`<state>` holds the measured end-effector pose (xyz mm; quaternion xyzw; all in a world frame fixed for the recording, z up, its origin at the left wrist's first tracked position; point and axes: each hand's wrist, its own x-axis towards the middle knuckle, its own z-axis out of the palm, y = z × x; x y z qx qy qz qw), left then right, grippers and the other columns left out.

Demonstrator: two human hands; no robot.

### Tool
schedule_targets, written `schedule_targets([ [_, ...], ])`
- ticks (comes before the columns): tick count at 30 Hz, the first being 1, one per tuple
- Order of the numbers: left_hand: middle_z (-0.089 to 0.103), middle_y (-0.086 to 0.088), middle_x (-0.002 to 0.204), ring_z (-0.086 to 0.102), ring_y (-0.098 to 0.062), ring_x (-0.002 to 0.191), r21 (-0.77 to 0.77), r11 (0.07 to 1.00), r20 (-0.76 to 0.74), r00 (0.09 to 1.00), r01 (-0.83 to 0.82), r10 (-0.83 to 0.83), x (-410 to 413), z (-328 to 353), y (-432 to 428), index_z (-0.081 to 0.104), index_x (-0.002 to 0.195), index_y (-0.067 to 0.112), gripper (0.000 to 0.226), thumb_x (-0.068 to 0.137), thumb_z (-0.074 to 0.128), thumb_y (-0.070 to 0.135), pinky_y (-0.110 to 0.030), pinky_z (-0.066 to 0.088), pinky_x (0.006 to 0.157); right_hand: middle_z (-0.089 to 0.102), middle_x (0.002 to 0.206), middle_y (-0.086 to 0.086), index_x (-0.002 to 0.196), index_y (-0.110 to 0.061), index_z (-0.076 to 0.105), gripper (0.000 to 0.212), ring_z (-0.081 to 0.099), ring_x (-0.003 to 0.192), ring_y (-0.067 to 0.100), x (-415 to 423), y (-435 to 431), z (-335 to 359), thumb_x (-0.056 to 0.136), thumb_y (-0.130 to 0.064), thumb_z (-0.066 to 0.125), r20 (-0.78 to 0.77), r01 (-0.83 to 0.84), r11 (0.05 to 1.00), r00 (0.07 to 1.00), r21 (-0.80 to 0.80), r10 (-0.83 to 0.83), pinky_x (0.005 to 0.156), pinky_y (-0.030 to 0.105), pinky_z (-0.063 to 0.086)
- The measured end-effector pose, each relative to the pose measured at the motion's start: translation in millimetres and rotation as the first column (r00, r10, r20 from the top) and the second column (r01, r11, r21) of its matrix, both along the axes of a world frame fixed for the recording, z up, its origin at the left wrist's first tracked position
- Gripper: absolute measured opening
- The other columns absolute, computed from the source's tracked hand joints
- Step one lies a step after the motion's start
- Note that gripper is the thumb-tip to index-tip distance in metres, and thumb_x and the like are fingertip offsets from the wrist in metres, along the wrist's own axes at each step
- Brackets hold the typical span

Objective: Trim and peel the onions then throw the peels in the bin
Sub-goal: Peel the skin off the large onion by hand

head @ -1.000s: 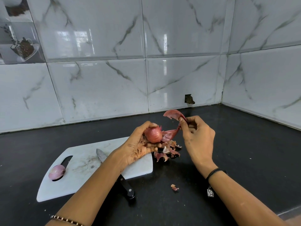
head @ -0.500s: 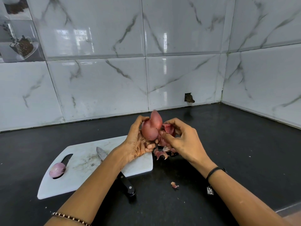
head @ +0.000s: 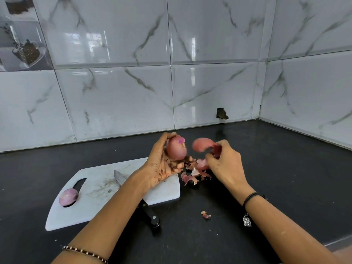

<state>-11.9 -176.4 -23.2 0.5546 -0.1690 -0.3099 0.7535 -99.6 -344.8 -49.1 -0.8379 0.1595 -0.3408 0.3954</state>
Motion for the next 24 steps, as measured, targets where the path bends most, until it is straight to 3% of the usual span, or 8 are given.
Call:
schedule_targets([
  [3, 0.065, -0.025, 0.086, 0.045, -0.018, 0.045, -0.04, 0.999, -0.023, 1.0, 0.002, -0.003, 0, 3, 1, 0.06, 0.097, 0.005, 0.046, 0.083, 0.061, 0.049, -0.023, 0.037, 0.044, 0.06, 0.117, 0.007, 0.127, -0.008, 0.05, 0.045, 0.061, 0.102, 0.022, 0, -5, -1, 0.086, -0.012, 0.068, -0.043, 0.058, 0.996, 0.998, 0.065, -0.055, 0.091, 0.037, 0.052],
  [5, 0.067, -0.02, 0.075, 0.043, -0.016, 0.044, -0.049, 0.999, -0.041, 0.999, -0.009, 0.007, -1, 3, 0, 0.058, 0.099, 0.006, 0.043, 0.086, 0.06, 0.047, -0.022, 0.035, 0.041, 0.058, 0.126, 0.005, 0.135, -0.01, 0.044, 0.059, 0.055, 0.12, 0.025, 0, -3, -1, 0.084, -0.017, 0.072, -0.058, 0.061, 0.996, 0.997, 0.064, -0.058, 0.108, 0.047, 0.042],
  [7, 0.064, -0.014, 0.069, 0.041, -0.014, 0.043, -0.041, 0.999, -0.033, 0.999, -0.016, 0.015, 0, 2, -1, 0.057, 0.1, 0.006, 0.046, 0.081, 0.064, 0.047, -0.02, 0.031, 0.037, 0.054, 0.133, -0.001, 0.142, -0.015, 0.039, 0.069, 0.045, 0.131, 0.021, 0, 0, 2, 0.083, -0.021, 0.074, -0.098, 0.024, 0.999, 0.995, 0.042, -0.02, 0.117, 0.046, 0.027],
  [12, 0.059, -0.008, 0.064, 0.043, -0.013, 0.043, 0.011, 0.996, -0.007, 0.996, -0.084, 0.084, 1, 1, -3, 0.062, 0.096, 0.007, 0.045, 0.088, 0.065, 0.051, -0.02, 0.032, 0.039, 0.036, 0.147, -0.008, 0.144, -0.029, 0.038, 0.072, 0.027, 0.123, 0.011, -8, 11, 9, 0.08, -0.034, 0.069, -0.09, -0.17, 0.985, 0.981, 0.021, 0.171, 0.115, 0.044, 0.025],
  [15, 0.066, -0.01, 0.069, 0.046, -0.015, 0.049, 0.021, 0.995, 0.025, 0.995, -0.098, 0.097, 0, 1, -4, 0.063, 0.101, 0.01, 0.04, 0.089, 0.066, 0.048, -0.023, 0.037, 0.047, 0.045, 0.141, -0.017, 0.137, -0.037, 0.046, 0.06, 0.043, 0.128, 0.021, -11, 13, 9, 0.079, -0.048, 0.054, 0.024, -0.19, 0.98, 0.982, 0.052, 0.189, 0.107, 0.041, 0.038],
  [18, 0.068, -0.016, 0.09, 0.057, -0.018, 0.059, 0.047, 0.991, 0.081, 0.989, -0.126, 0.122, 0, -1, -4, 0.068, 0.104, 0.009, 0.038, 0.086, 0.072, 0.043, -0.026, 0.05, 0.056, 0.056, 0.131, -0.016, 0.129, -0.033, 0.056, 0.036, 0.066, 0.104, 0.017, -8, 10, 8, 0.093, -0.036, 0.059, 0.165, -0.19, 0.98, 0.97, 0.062, 0.177, 0.097, 0.034, 0.052],
  [21, 0.073, -0.015, 0.096, 0.069, -0.02, 0.073, 0.063, 0.989, 0.172, 0.977, -0.137, 0.125, -2, -4, -6, 0.074, 0.105, 0.012, 0.036, 0.083, 0.076, 0.041, -0.029, 0.057, 0.065, 0.062, 0.125, -0.015, 0.127, -0.025, 0.062, 0.03, 0.065, 0.106, 0.005, -8, 10, 10, 0.097, -0.025, 0.066, 0.239, -0.252, 0.967, 0.941, 0.025, 0.239, 0.09, 0.011, 0.046],
  [24, 0.075, -0.011, 0.088, 0.072, -0.021, 0.073, 0.1, 0.988, 0.281, 0.956, -0.117, 0.085, -7, -3, -8, 0.075, 0.103, 0.012, 0.029, 0.087, 0.072, 0.037, -0.032, 0.059, 0.068, 0.063, 0.125, -0.018, 0.132, -0.029, 0.061, 0.05, 0.058, 0.114, -0.006, -9, 15, 8, 0.086, -0.038, 0.078, 0.17, -0.355, 0.934, 0.918, -0.048, 0.358, 0.096, 0.019, 0.048],
])
